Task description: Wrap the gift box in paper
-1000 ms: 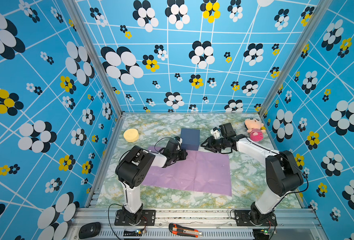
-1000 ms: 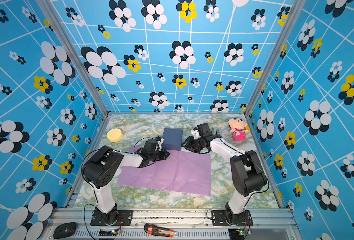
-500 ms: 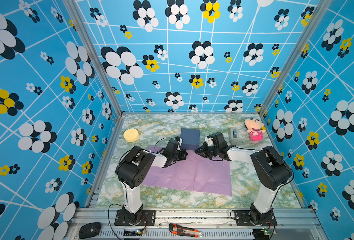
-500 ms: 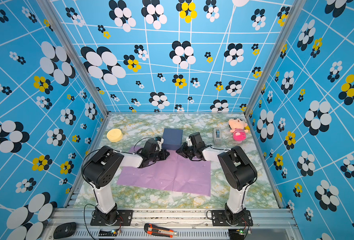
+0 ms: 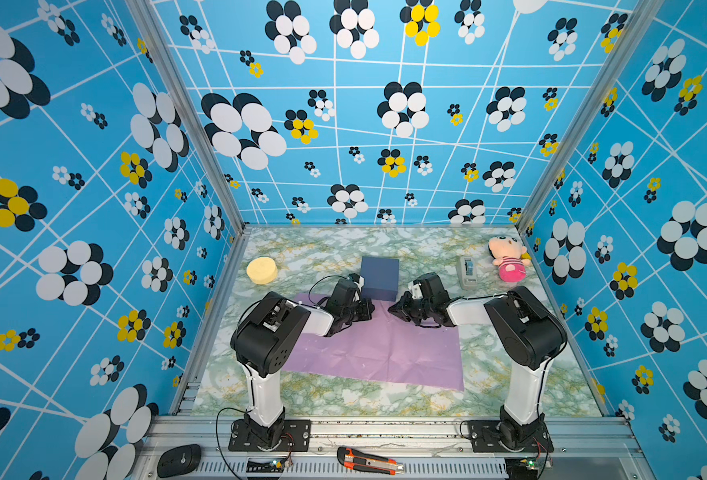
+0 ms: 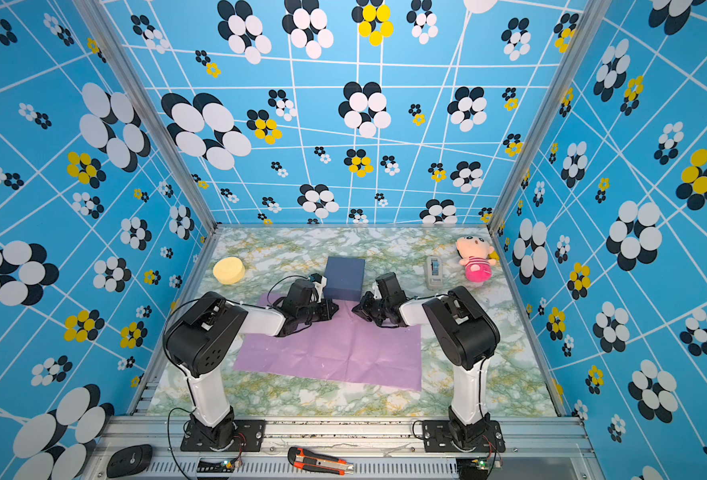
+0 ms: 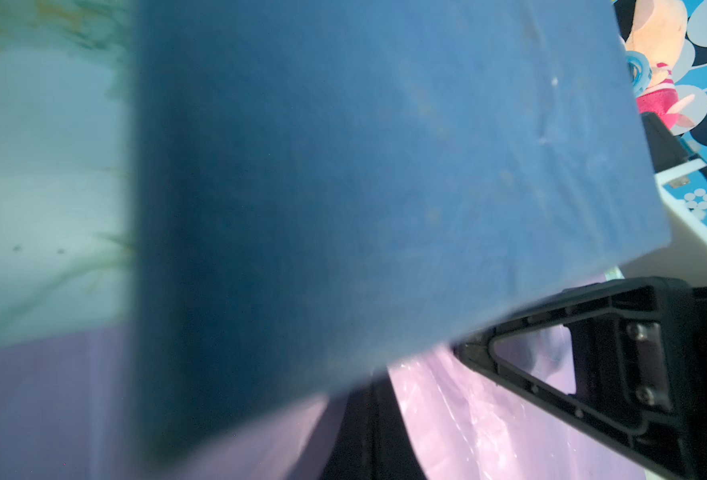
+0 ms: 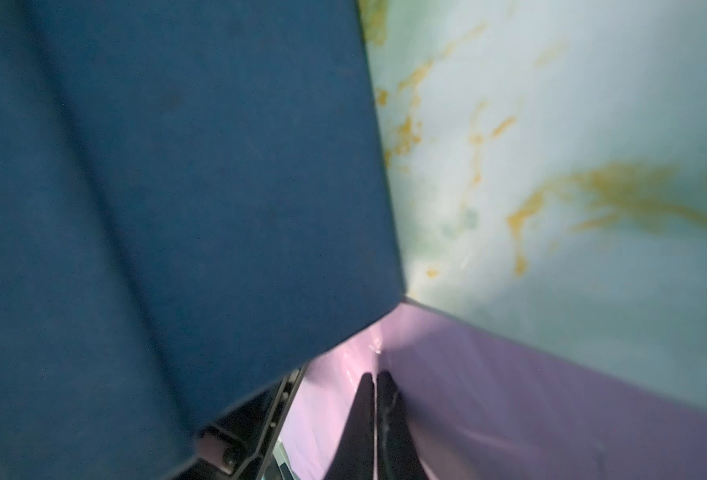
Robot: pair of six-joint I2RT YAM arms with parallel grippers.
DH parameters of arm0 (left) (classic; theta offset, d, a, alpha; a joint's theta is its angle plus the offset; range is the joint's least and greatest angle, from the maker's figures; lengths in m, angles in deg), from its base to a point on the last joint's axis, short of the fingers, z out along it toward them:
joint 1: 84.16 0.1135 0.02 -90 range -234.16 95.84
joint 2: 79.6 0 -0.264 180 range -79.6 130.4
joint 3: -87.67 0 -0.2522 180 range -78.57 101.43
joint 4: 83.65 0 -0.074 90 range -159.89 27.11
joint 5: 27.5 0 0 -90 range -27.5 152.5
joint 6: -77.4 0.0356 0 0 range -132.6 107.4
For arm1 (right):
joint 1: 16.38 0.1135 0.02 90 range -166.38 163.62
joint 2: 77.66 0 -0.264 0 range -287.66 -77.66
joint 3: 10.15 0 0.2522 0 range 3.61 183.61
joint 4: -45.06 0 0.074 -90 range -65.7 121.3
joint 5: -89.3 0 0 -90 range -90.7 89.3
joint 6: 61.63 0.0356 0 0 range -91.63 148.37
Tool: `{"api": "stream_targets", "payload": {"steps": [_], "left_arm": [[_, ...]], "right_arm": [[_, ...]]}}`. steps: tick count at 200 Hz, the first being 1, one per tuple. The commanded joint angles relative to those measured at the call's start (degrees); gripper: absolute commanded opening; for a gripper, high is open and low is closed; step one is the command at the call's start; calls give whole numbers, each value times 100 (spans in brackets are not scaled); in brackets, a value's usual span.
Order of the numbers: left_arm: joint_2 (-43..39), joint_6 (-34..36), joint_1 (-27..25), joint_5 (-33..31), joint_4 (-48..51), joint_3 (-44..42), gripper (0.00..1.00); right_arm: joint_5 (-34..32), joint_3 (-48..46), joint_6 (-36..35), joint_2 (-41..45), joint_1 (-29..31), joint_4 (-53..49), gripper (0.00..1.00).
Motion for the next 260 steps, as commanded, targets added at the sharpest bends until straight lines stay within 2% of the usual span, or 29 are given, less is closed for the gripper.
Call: {"api": "stream_targets", "payload": {"steps": [1, 78, 93, 117, 148, 167, 182, 184, 190, 223, 260], "left_arm": [[10, -33, 56, -407, 615, -295, 0], [-301, -107, 367, -594, 712, -644, 4], [-517, 12, 394, -549, 812, -556, 9], [-1132, 437, 403, -512, 1503, -14, 19], [-1506, 1250, 478, -521, 2375, 1196, 35], [-1073, 1935, 572, -408, 2910, 2219, 41], [-497, 2415, 642, -351, 3289, 3032, 42], [-413, 2460, 658, -325, 3329, 3136, 46], [-169, 2550, 702, -238, 3466, 3470, 48], [1244, 2469, 941, 427, 4222, 5146, 51], [2110, 2209, 1085, 628, 4636, 6063, 55]], "right_arm": [[-459, -303, 39, -59, -140, -226, 6], [-688, -670, -238, 220, -347, -674, 5], [-624, -618, -243, 182, -347, -655, 5], [-629, -562, -300, 248, -347, -726, 5], [-605, -509, -388, 333, -322, -812, 5], [-580, -456, -435, 342, -286, -838, 5], [-564, -430, -437, 325, -260, -821, 5], [-561, -429, -437, 320, -263, -821, 5], [-560, -420, -437, 324, -247, -821, 5], [-568, -352, -462, 351, -206, -882, 5], [-594, -266, -503, 333, -196, -985, 5]]}}
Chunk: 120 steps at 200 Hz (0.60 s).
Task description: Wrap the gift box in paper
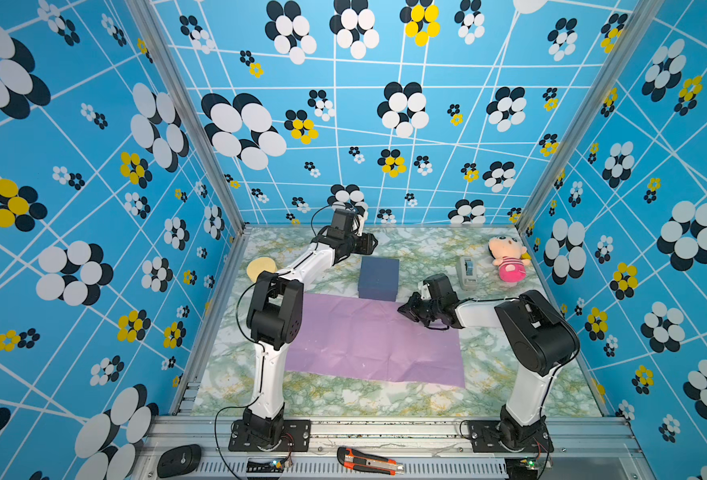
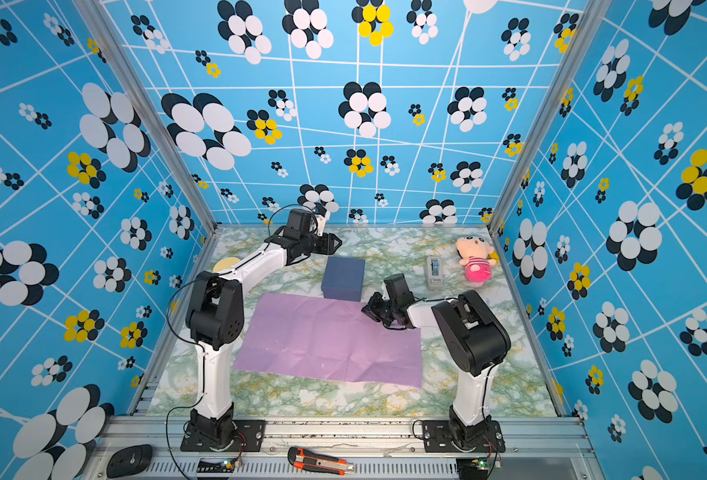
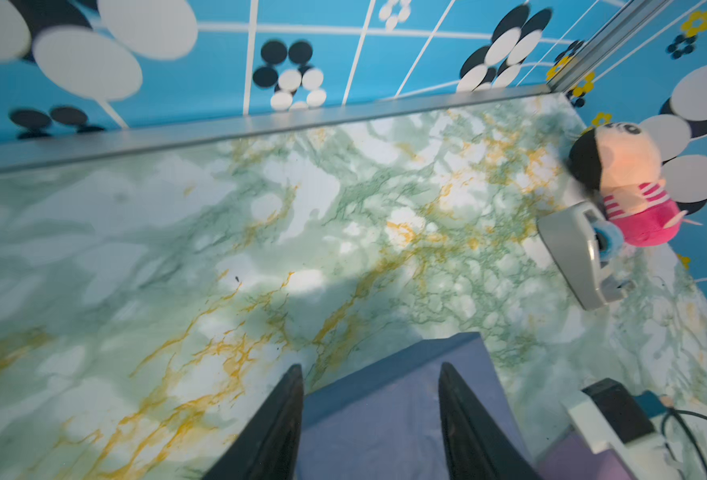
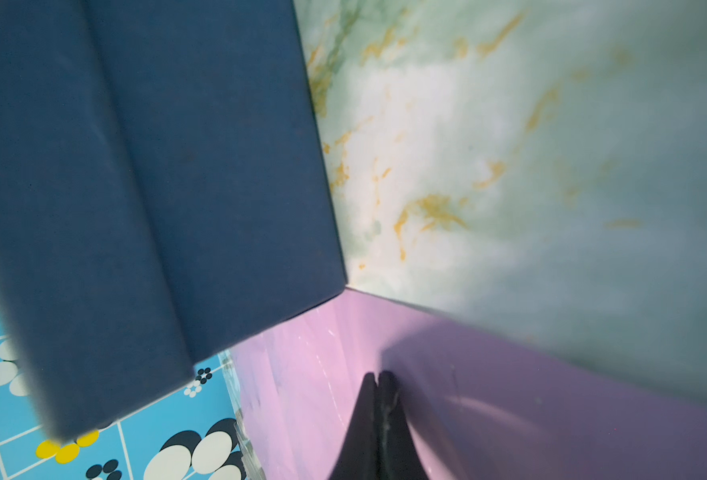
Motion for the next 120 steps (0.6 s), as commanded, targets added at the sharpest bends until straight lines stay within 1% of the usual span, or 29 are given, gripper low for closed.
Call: {"api": "stream_targets", "payload": {"steps": [1, 29, 75, 105, 120], "left_arm": [[370, -29, 90, 351, 727, 462, 55], [752, -275, 206, 791, 586, 669, 55], [1048, -551, 241, 1479, 120, 729, 55], [1266, -509, 256, 1426, 141, 883, 56], [1399, -516, 279, 1521, 197, 1030, 57]], "right_arm": [[-288, 16, -171, -73, 46, -654, 5], [-327, 78, -240, -87, 53, -784, 5], [-372, 137, -285, -128, 53, -906, 5], [-364, 199, -303, -148, 49, -955, 5], [-372, 217, -309, -148, 49, -984, 5]]}}
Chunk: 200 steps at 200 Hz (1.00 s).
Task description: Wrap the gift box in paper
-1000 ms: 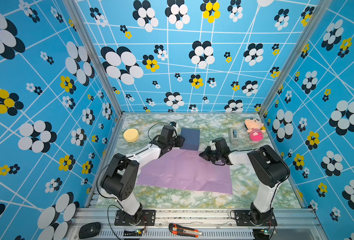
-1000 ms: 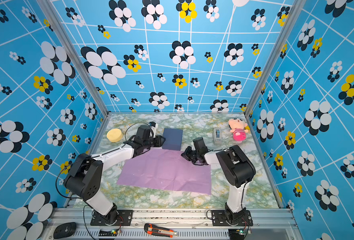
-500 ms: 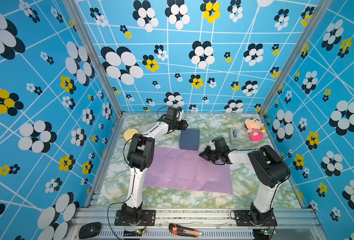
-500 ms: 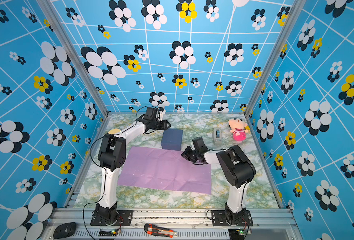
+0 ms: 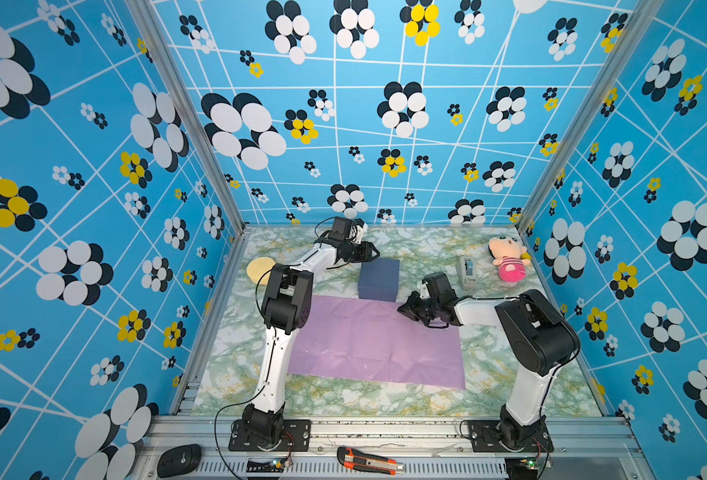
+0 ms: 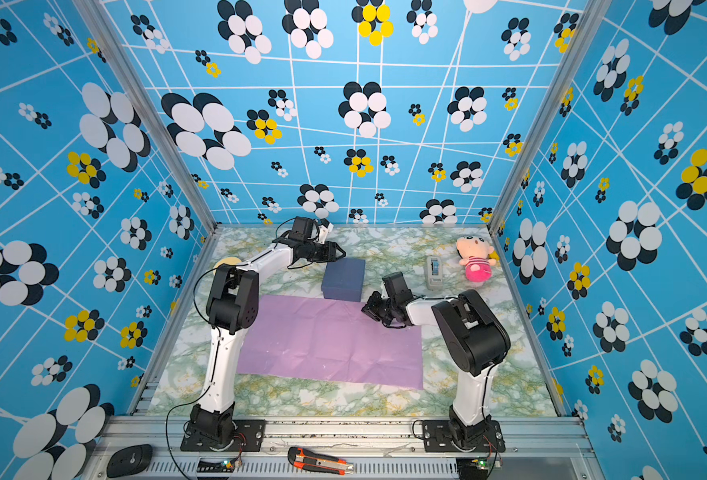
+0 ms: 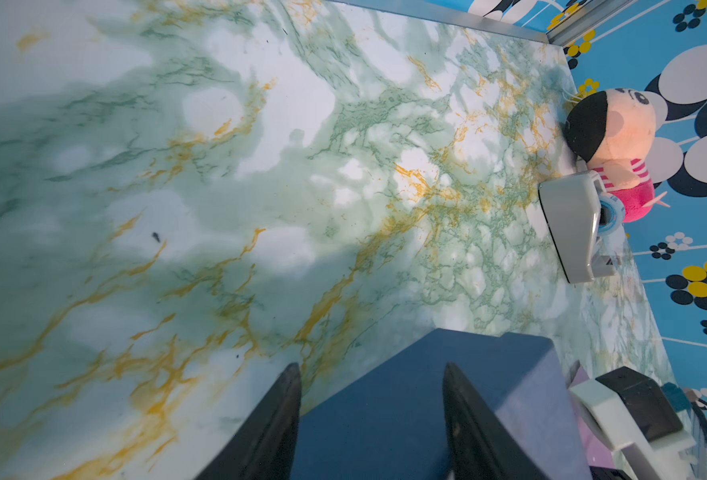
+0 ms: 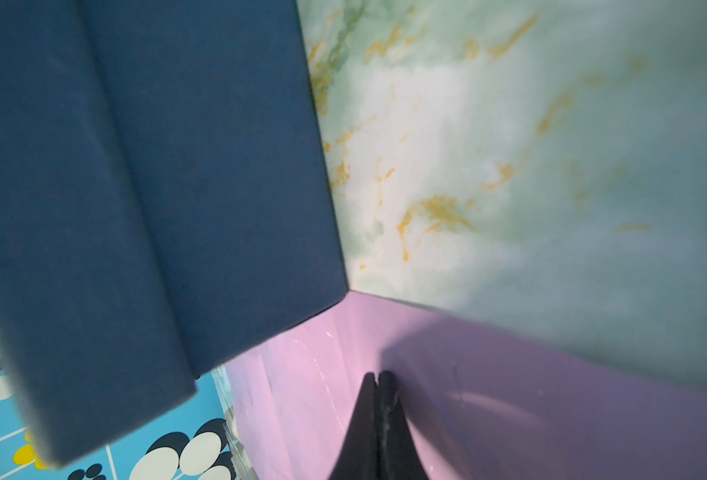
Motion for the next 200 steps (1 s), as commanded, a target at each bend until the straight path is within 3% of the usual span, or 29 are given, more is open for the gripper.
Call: {"api": "stream_targets", "payload": {"steps": [1, 59, 124, 161, 200], "left_arm": [[310, -25, 59, 240, 49, 281, 57], [119, 16, 67, 1105, -407, -75, 52], [-27, -153, 62, 1363, -832, -429, 49], [-117, -167, 158, 1269, -919, -527, 52], [-111, -179, 187, 1366, -965, -511, 53]], "right_arm": [[-298, 15, -139, -148, 19, -594, 5], [-346, 138, -92, -270, 19, -621, 5], [-404, 177, -132, -191, 26, -691, 5], [-476, 66, -244, 520, 26, -957, 28], [-502, -502, -190, 1268, 25, -1236, 32]]}}
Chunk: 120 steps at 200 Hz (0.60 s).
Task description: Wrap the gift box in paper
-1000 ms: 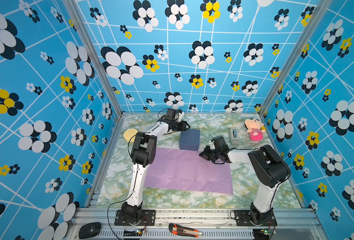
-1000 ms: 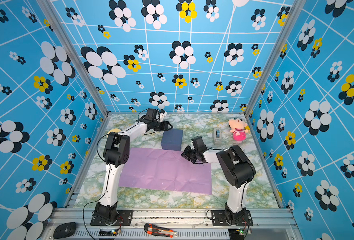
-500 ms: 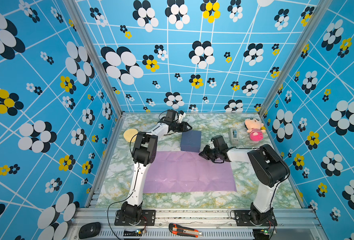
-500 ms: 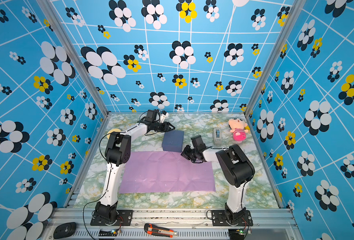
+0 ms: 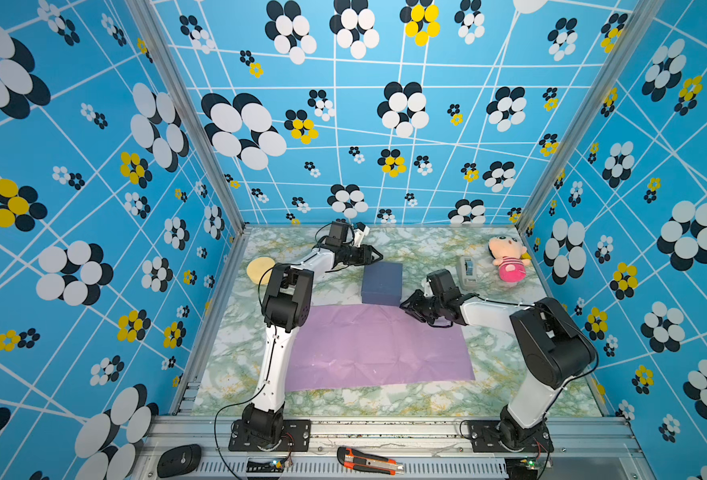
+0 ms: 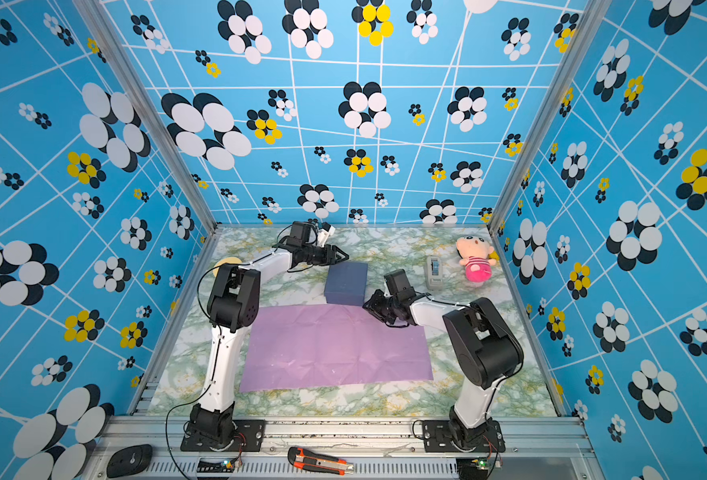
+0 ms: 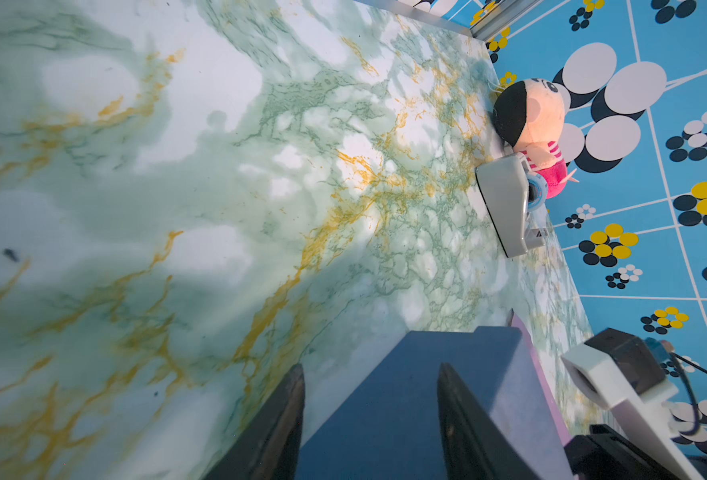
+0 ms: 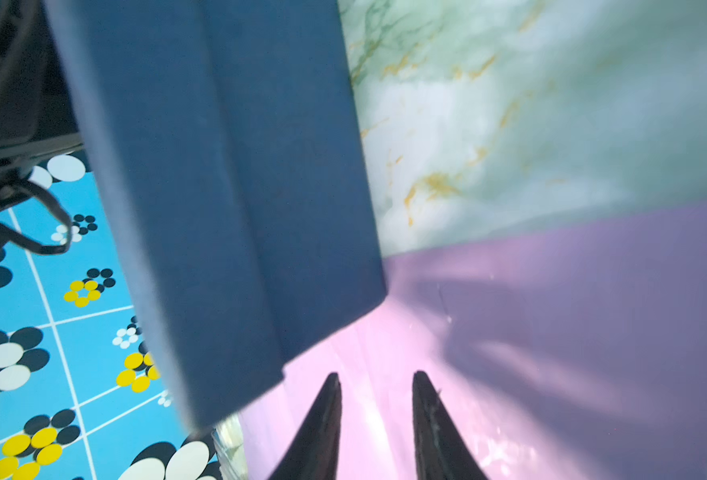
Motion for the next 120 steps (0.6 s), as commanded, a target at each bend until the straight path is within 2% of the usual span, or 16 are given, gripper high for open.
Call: {"api": "stream_targets", "payload": {"steps": [1, 56, 120], "left_arm": [[-211, -11, 53, 162, -59, -62, 54], [-210, -81, 35, 414, -222, -185, 54], [-477, 36, -96, 870, -404, -502, 52]], "right_arm": [[-142, -383, -54, 393, 5, -429, 32], [-348, -811, 115, 188, -47, -205, 9], [-624, -915, 270, -116, -54, 10, 2]]}}
